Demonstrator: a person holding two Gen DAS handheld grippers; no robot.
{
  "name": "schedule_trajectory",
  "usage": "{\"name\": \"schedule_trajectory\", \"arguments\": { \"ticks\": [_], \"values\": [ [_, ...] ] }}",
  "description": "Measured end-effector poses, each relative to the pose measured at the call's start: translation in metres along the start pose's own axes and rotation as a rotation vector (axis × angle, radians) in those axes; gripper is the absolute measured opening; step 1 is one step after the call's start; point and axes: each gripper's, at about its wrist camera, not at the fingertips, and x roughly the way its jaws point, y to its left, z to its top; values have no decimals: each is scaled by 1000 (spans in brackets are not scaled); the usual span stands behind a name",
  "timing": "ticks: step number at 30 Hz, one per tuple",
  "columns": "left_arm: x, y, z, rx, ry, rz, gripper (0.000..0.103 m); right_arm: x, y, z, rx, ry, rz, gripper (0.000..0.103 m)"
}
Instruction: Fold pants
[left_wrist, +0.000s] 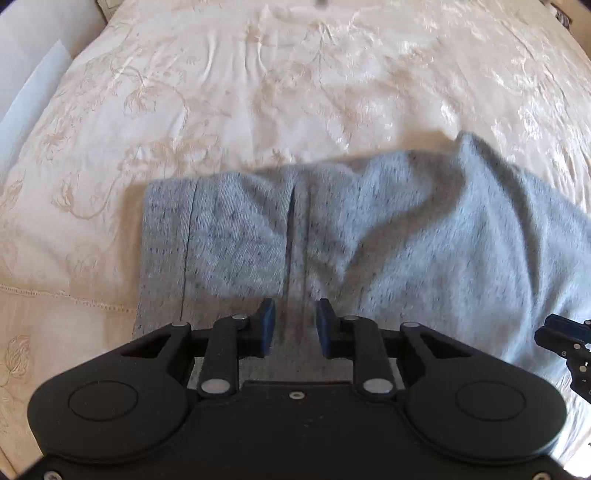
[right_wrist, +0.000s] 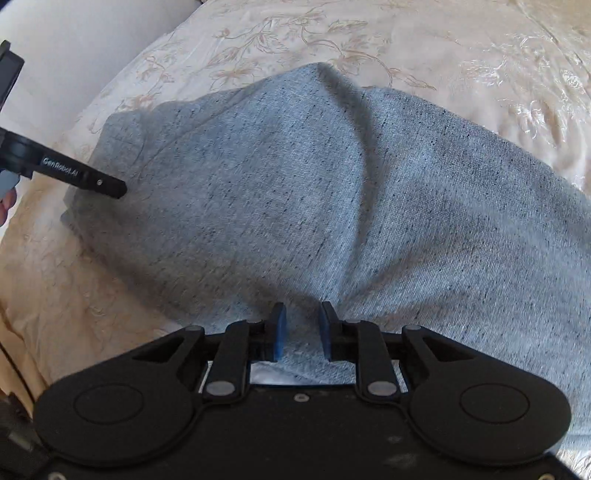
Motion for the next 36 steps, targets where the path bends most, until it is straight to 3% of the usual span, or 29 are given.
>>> {"name": "schedule_trajectory", "arguments": {
  "ticks": [2,5,7,9,10,11,13,15,17,19,22,24,26,27,29,33,36],
  "values": [
    [-1,-13,12,-17,-45,-42,32,-19,-2,7,29,-101,-32,22],
    [11,-35,24,-7,-47,-77,37,-25,-14,35,65,-206,-92,23],
    [26,-42,18,37,-15,-9,43,-13,-29,62,76,-186,-122,24],
    [43,-38,4,93,20,73,43,6,-52,79,100,-136,-182,24],
    [42,-34,-1,98,-7,54,43,19,-70,91,128,-79,-245,20],
    [38,-32,-4,98,-19,44,42,27,-90,92,172,-35,-280,8],
    [22,-32,-5,79,-22,51,39,19,-124,89,313,-59,-259,0],
    [2,-39,-11,69,-71,67,35,-1,-127,86,342,-105,-313,17],
    [-12,-47,-23,84,-112,36,35,-25,-117,72,304,-184,-301,21],
    [-11,-56,-39,118,-93,19,40,-39,-109,51,298,-192,-271,21],
    [21,-59,-61,162,6,98,40,-46,-100,10,299,-126,-302,21],
    [21,-60,-69,178,-14,108,39,-39,-101,-30,357,-28,-312,22],
    [13,-71,-65,205,0,137,36,-48,-101,-66,374,-17,-262,21],
    [7,-76,-62,199,0,132,27,-55,-98,-74,355,-20,-257,21],
    [-8,-90,-55,181,-37,75,27,-71,-100,-85,351,3,-247,22],
    [-19,-146,-48,188,-65,-13,28,-115,-126,-95,406,-177,-346,22],
    [-16,-203,-47,225,-64,-78,28,-130,-165,-84,447,-229,-387,22]
  ]
}}
